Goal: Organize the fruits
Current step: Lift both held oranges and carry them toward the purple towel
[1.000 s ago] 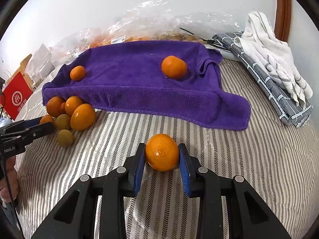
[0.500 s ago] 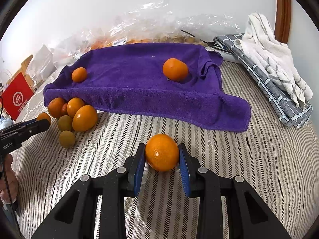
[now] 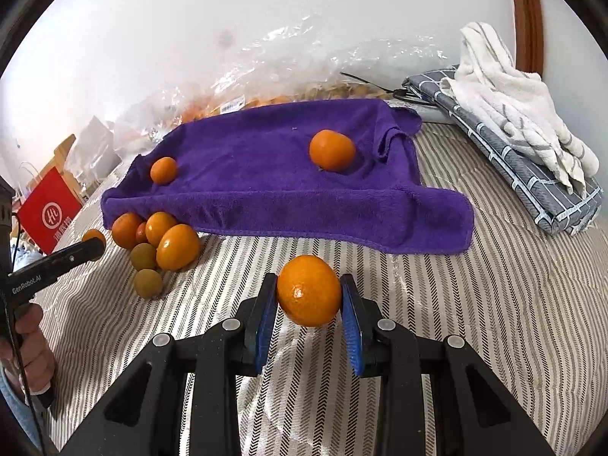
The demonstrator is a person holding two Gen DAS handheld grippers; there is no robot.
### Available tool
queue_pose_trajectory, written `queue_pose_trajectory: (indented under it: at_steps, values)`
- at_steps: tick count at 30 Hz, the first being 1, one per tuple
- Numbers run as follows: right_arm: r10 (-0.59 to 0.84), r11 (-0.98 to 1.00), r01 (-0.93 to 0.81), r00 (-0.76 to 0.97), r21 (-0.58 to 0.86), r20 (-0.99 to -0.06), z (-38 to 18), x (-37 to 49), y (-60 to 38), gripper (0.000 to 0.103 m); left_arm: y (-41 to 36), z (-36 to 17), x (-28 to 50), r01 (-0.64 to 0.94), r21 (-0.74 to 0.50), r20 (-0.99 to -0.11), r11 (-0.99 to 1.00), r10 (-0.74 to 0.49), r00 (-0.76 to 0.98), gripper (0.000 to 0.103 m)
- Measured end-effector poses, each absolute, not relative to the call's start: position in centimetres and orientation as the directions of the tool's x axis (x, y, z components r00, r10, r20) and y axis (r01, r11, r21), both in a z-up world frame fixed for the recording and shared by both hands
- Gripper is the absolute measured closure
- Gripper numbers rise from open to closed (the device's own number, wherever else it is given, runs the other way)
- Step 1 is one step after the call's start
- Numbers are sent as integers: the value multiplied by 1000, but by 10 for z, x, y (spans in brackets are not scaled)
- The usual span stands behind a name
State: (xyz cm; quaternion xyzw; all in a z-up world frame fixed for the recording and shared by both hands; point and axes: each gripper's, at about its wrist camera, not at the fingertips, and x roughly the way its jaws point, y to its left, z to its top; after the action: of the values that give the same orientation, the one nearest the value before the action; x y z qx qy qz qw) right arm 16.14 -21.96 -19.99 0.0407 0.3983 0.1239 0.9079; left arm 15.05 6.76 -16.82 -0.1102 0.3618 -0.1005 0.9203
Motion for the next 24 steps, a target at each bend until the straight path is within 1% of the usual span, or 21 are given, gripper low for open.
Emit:
queue_pose_trajectory:
  at_steps: [16,24]
  values:
    - [276,961,-202,664,188,-695,-198,159,-223,71,71,-166,147,83,-284,-619,955,-249,745,73]
    - [289,957,-215,651,195,-702,-199,161,-221,71,77,-169,152,58,-303,-631,951,-246,736,73]
